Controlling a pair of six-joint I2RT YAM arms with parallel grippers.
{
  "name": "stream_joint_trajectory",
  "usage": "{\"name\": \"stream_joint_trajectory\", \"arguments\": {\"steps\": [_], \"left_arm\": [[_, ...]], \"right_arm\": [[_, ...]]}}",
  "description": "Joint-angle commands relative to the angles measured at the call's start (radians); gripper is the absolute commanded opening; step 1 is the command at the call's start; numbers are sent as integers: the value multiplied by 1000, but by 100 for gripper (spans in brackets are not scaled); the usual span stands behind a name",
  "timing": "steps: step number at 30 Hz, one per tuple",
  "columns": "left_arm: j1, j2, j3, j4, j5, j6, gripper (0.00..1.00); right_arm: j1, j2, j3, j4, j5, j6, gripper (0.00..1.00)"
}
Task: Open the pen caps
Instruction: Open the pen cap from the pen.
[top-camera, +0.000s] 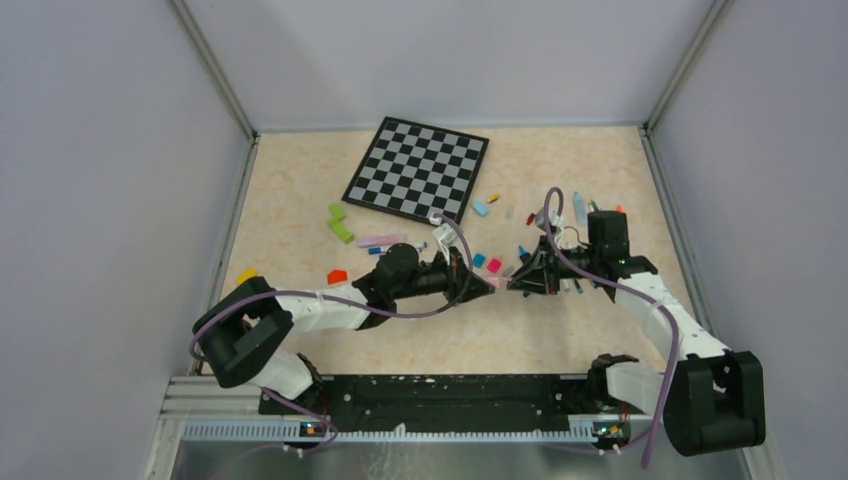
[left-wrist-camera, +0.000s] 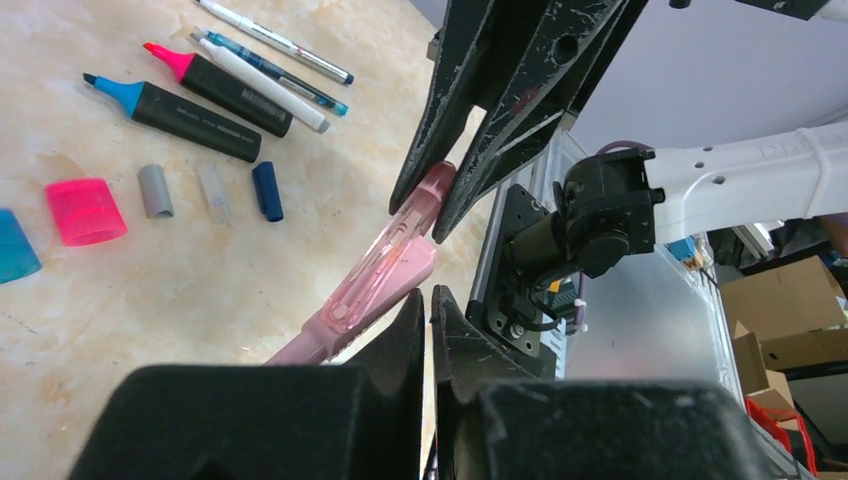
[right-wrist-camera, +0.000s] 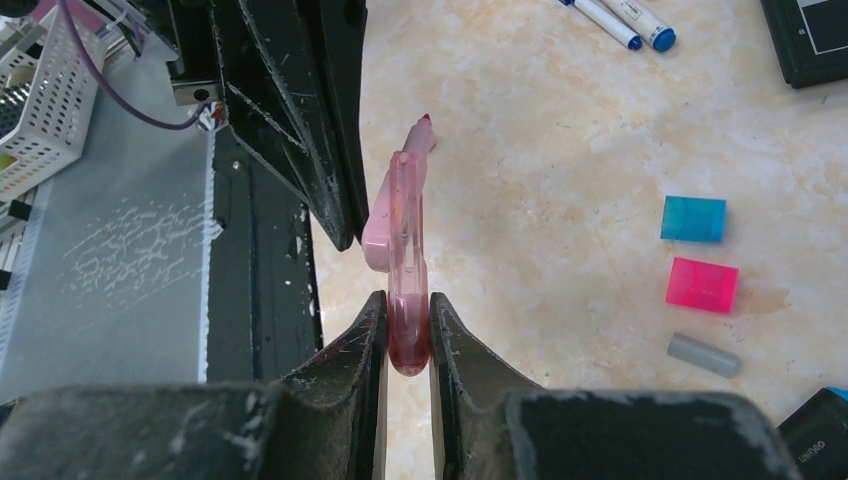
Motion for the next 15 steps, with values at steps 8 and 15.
{"name": "stream_joint_trajectory", "arguments": {"steps": [8,15], "left_arm": [[1,-50,78,9,2,72,13],[85,-278,19,-146,51,187,40]], "right_arm": [[-17,7,33,-18,9,-45,0],[-128,7,69,-116,19,-154,0]]}}
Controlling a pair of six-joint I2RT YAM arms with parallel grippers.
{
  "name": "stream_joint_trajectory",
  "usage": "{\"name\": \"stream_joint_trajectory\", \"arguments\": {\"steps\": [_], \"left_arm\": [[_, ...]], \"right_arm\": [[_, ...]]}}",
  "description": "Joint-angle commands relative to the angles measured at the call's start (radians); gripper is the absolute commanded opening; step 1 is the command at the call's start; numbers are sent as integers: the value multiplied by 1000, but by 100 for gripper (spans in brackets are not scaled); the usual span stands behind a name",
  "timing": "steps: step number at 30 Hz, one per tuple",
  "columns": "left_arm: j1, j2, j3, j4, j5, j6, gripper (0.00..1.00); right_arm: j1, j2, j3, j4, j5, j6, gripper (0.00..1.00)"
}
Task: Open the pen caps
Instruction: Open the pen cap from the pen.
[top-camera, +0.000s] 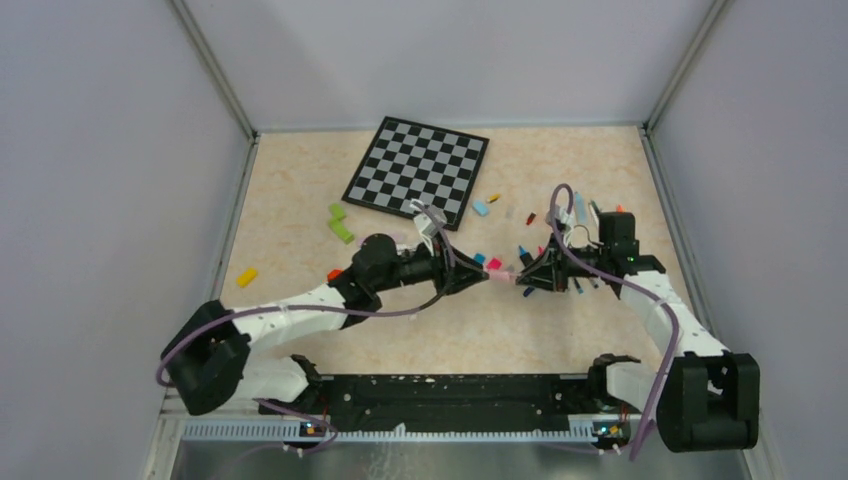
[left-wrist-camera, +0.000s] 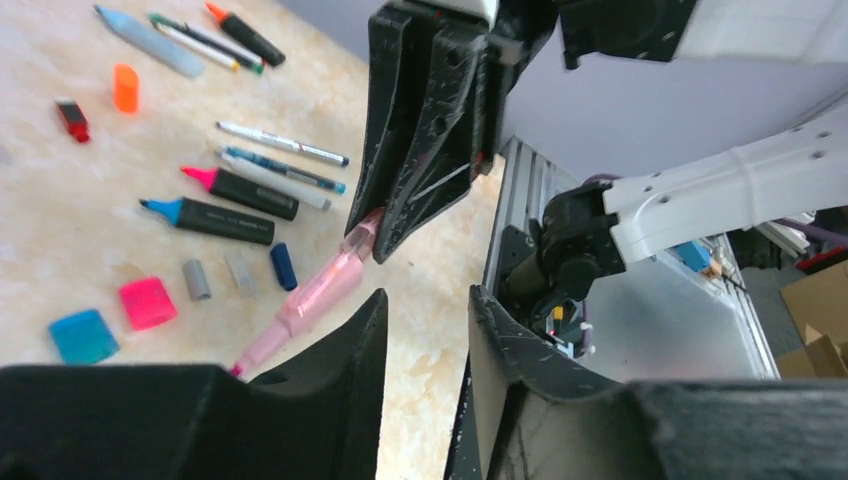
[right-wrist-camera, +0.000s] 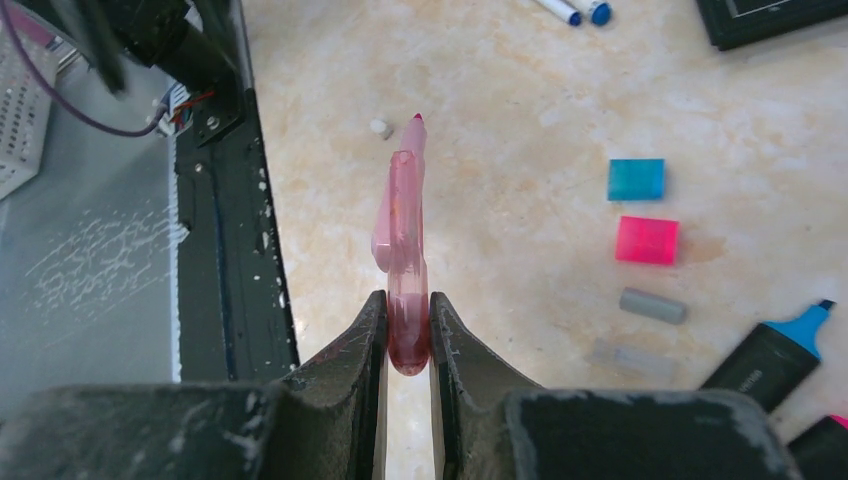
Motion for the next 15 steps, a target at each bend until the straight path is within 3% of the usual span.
{"name": "stream_joint_trajectory", "arguments": {"steps": [1,3,8,12,15], "left_arm": [[89,-188,-19,-134,62,107,43],[160,-261,-9,-257,92,127,52],[286,-423,78,-620,2,316,95],[289,-523,76,-778,-162,458,99],[289,-563,40,-785,-239,455,99]], "right_arm": [[-84,3,74,-80,-2,-111,0],[-147,3,79,-95,6,-124,0],[-325,13,72,-53,22,-60,0],[-483,32,53,6,50,17,0],[-622,49,35,48,62,74,0]]}}
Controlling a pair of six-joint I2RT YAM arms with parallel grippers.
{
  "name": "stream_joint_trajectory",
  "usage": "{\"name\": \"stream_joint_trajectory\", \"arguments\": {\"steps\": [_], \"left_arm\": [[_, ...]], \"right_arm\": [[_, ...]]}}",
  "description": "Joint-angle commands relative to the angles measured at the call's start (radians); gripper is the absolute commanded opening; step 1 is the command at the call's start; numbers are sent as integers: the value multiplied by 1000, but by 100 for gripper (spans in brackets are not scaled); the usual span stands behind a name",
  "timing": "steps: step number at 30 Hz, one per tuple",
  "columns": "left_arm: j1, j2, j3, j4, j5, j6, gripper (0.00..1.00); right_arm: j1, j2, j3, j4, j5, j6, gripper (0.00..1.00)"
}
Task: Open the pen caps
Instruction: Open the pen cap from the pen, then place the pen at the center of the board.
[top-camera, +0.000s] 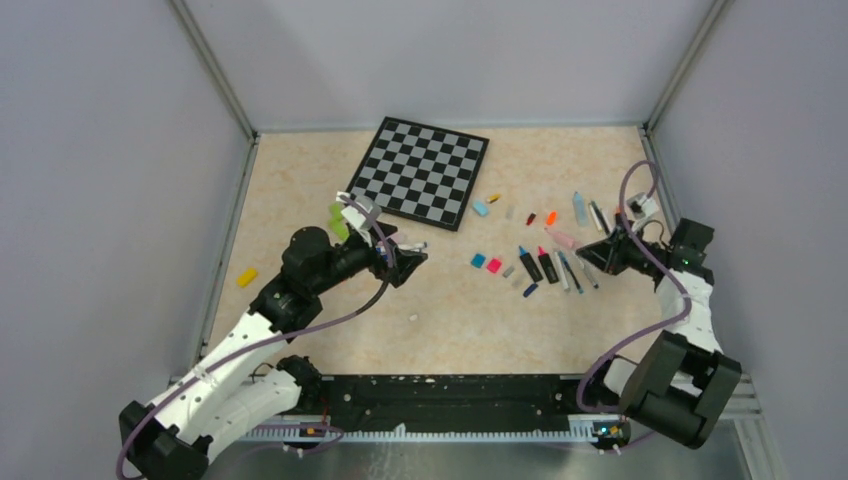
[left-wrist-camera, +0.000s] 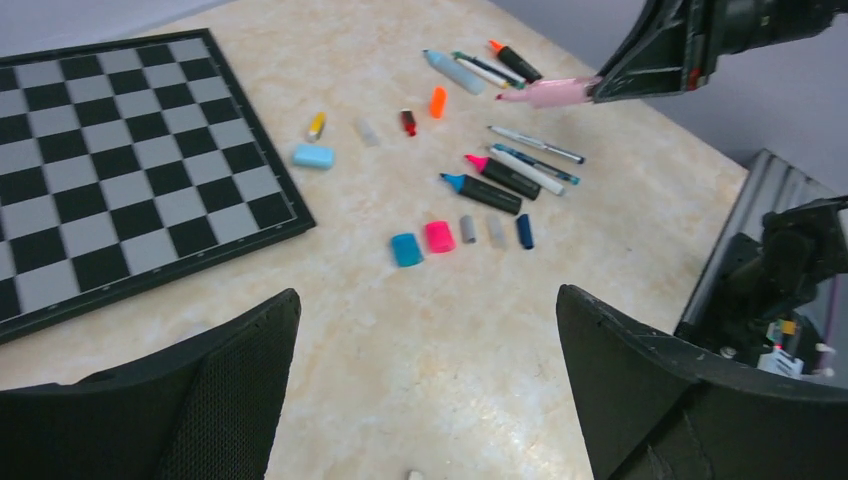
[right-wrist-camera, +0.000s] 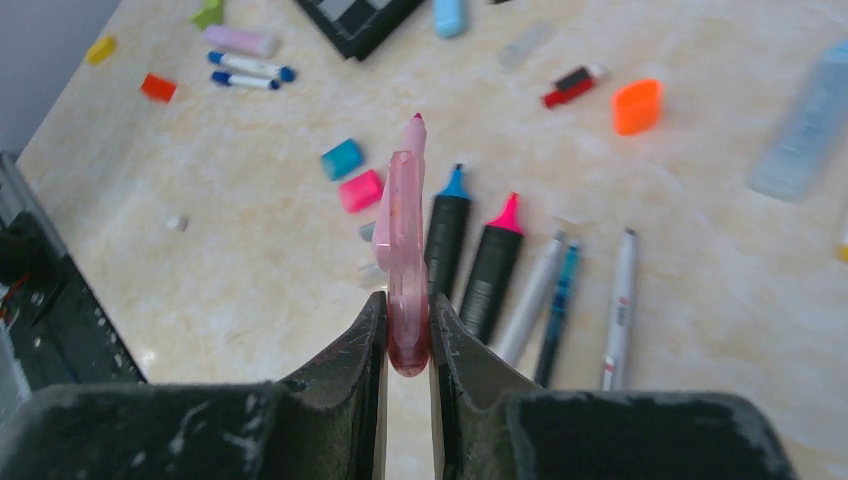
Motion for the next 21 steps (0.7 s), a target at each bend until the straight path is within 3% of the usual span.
{"name": "stream_joint_trajectory", "arguments": {"steps": [1,5,21], "left_arm": [[4,-53,-10,-130,-139,102,99],[3,-65,-3,-139,-148,112,99],[4,-67,-23,-125,-171,114,99]], "right_arm": [[-171,25,-10,104,25,102,0],[-233,67,-24,131,83,126,0],[-260,293,12,245,234,295,0]]}}
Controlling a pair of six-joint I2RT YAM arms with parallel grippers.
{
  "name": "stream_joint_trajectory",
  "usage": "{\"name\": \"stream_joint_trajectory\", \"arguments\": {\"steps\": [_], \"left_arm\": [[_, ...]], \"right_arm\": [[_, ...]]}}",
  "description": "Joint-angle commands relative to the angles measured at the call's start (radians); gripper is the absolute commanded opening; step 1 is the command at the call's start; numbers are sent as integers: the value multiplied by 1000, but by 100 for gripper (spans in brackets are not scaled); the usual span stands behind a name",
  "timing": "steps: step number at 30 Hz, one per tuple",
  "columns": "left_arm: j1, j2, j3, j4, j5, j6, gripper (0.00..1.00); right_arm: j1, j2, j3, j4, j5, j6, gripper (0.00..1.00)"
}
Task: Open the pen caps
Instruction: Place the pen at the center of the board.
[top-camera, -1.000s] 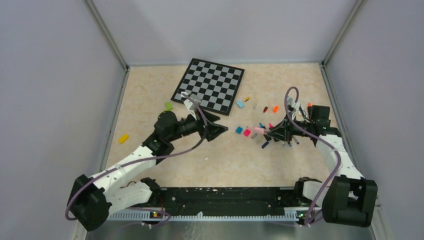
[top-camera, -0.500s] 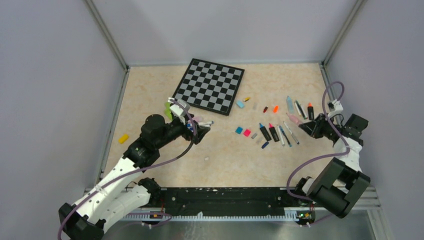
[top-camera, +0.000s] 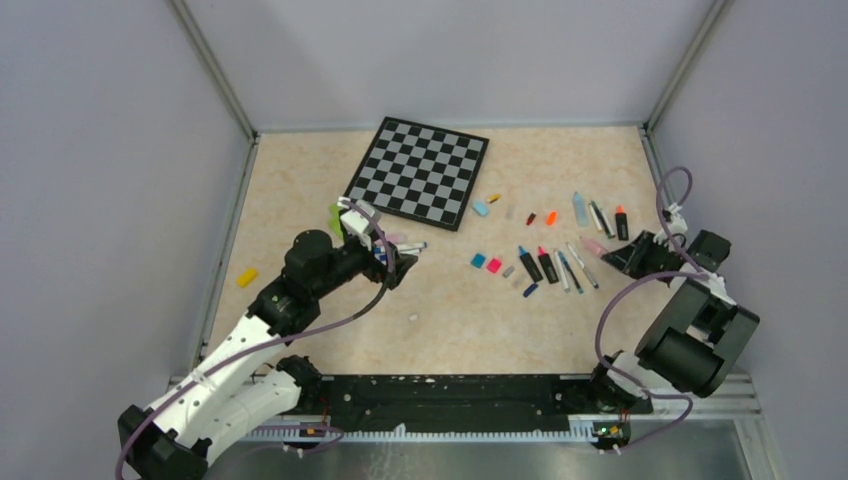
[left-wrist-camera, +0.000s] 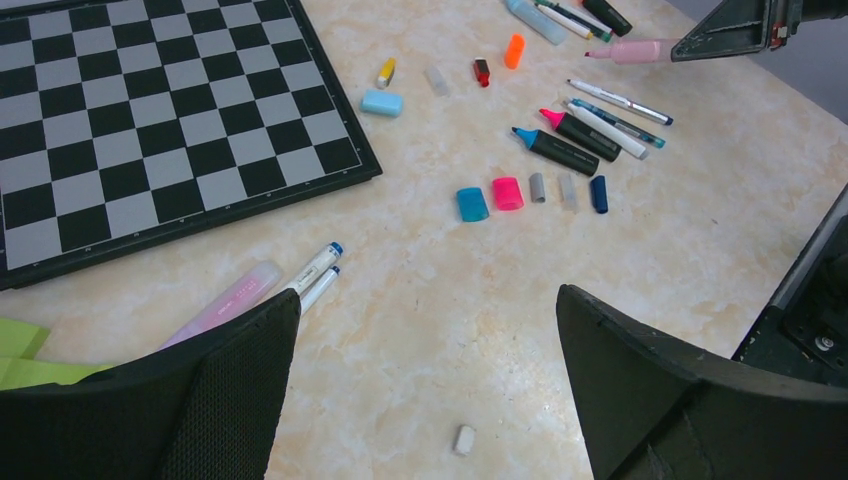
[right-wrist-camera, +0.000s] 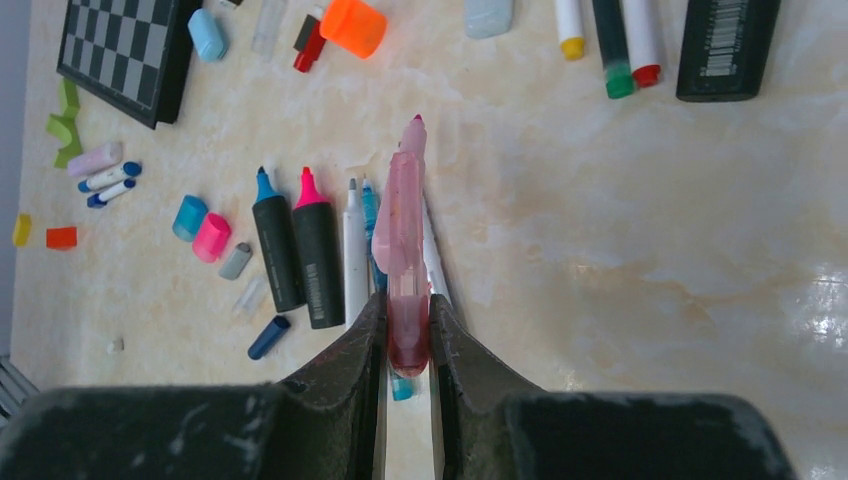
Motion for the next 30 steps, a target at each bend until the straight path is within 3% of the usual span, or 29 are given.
{"name": "stream_joint_trajectory", "arguments": {"steps": [1,5,12,17,20,30], "left_arm": [[3,-13,-14,27,-21,15,99],[3,-11,-25,45,-17,18,99],[3,8,-44,77,-3,17,99],[4,39,-54,120,17,-28,99],[5,67,-52,137,23,-72,99],[16,147,17,105,-15,-84,99]], "right_arm": [[-13,58,42,41,48,51,0],[-21,129,74,20,46,56,3],[-39,222,137,-95,87,10,20],[-48,216,145,-154,115,-46,36],[-50,194,150,-183,144,-78,54],[-96,-8,155,-238,223,-194,59]]}}
